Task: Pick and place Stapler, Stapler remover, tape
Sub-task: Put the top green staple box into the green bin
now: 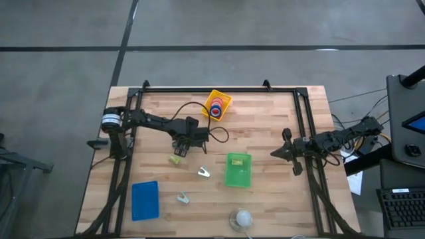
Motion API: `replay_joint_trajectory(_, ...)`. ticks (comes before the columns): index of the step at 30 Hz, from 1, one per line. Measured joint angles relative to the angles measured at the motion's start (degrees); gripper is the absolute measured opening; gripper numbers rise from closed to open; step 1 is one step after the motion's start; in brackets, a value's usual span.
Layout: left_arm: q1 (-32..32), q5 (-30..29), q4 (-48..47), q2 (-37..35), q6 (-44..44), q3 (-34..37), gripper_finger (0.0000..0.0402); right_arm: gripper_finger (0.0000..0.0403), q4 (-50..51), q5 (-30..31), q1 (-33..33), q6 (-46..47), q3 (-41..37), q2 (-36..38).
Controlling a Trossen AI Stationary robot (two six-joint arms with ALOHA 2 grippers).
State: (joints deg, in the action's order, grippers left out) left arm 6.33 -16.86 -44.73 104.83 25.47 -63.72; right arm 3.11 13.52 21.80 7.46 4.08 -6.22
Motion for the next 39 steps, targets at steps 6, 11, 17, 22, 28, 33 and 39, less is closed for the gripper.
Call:
replay_joint_trajectory(6,0.09,1.51,-0.76,-0.19,-1.57,-0.73,0.0143,0.0008,-0.01,0.00,0.00,-0.01,0.00,-0.02)
replay_joint_trajectory(11,0.11,1.90,1.52,-0.19,-3.14,-0.94,0.0098,0.0009,0.00,0.00,0.00,0.00,0.00,-0.02)
replay_joint_trajectory(17,-0.01,2.06,0.22,-0.03,-6.24,-2.07,0.0104,0.0008,0.00,0.00,0.02,0.00,0.00,-0.02)
replay_joint_trajectory(22,-0.45,2.92,-2.82,0.05,-8.52,-5.60,0.0107,0.0008,-0.02,0.00,0.02,-0.01,0.00,-0.02)
replay_joint_trajectory(28,-1.80,7.14,-12.71,0.03,-14.53,-10.87,0.0102,0.0009,0.00,0.00,0.02,0.00,0.00,-0.02)
replay_joint_trajectory(33,-4.09,15.96,-23.43,0.01,-21.72,-14.43,0.0104,0.0008,0.00,0.02,0.02,0.00,0.00,-0.02)
replay_joint_trajectory(39,-11.03,24.02,-28.41,-3.20,-30.24,-15.02,0.0103,0.0008,0.00,0.01,0.02,0.00,0.00,-0.02)
